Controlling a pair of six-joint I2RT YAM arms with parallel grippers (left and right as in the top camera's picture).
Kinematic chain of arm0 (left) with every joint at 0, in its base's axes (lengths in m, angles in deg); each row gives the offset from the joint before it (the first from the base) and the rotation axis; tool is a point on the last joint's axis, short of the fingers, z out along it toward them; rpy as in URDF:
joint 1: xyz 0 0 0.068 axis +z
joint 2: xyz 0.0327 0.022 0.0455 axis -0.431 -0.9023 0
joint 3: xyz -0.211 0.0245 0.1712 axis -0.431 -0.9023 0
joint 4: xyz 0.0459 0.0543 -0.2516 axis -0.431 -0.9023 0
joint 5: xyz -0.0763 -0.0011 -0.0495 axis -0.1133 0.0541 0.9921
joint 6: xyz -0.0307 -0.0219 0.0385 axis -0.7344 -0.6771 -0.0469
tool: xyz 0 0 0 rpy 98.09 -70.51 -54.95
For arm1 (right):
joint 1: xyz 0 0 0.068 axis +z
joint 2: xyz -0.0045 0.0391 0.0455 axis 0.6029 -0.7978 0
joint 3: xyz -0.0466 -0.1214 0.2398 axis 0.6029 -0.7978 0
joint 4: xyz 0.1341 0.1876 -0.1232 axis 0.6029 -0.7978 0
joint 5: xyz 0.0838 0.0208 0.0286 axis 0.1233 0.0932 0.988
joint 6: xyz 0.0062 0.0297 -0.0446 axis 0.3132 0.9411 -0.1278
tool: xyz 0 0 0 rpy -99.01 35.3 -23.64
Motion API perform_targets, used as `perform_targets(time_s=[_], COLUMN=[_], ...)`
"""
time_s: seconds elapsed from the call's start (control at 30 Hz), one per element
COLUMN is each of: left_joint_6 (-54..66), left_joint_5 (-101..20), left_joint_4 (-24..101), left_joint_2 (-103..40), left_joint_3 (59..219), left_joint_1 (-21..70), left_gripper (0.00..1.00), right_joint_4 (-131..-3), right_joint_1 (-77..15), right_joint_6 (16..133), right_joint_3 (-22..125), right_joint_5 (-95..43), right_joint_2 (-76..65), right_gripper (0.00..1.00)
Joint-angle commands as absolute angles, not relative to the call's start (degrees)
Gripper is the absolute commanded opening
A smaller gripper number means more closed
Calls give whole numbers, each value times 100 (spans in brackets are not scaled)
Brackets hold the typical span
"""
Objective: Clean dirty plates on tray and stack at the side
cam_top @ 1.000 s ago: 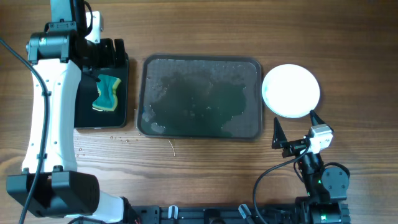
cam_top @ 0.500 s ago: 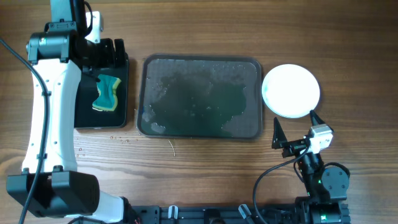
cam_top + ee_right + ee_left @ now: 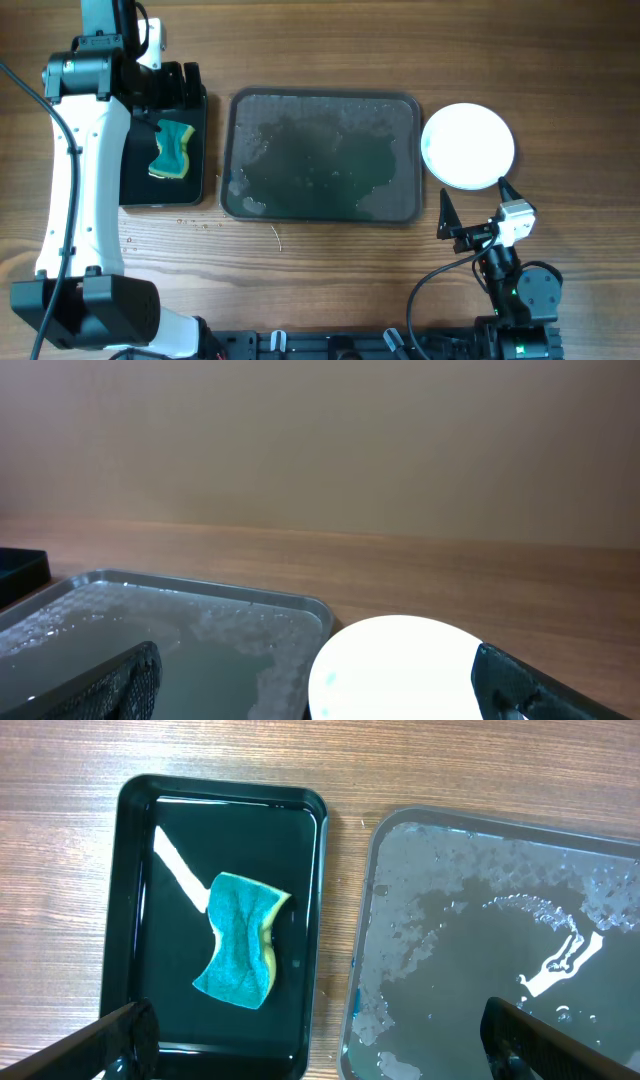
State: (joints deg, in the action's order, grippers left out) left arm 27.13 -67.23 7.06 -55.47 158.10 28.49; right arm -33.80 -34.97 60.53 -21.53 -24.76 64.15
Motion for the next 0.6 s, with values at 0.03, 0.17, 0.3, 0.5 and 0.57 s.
perform_targets(time_s=[0.03,0.17,0.3,0.5,0.57], left_joint_6=[2639,2639,2639,2720,2720], left_joint_5=[-6656,-6656,-6656,-6553,-6256], left_joint_4=[702,702,704,783,1257], left_joint_2=[-5595,-5342,-4764,-3602,-3001], left_joint_3=[15792,15795,15792,15631,15189], left_joint_1=[2797,2747,2712,2714,2714], left_gripper=[100,100,100,100,100], right_joint_4=[-3334,-3334,-3334,-3334,-3334], right_joint_1=[-3466,-3466,-3466,-3466,-3466], right_joint_6=[5957,5957,5955,5953,5955], right_joint_3=[-2199,-2199,-2199,-2199,-2199], right_joint_5=[-2387,-2387,-2387,-2387,-2389], right_joint_2=[6502,6502,6502,6502,6502], right_gripper=[100,100,100,100,100])
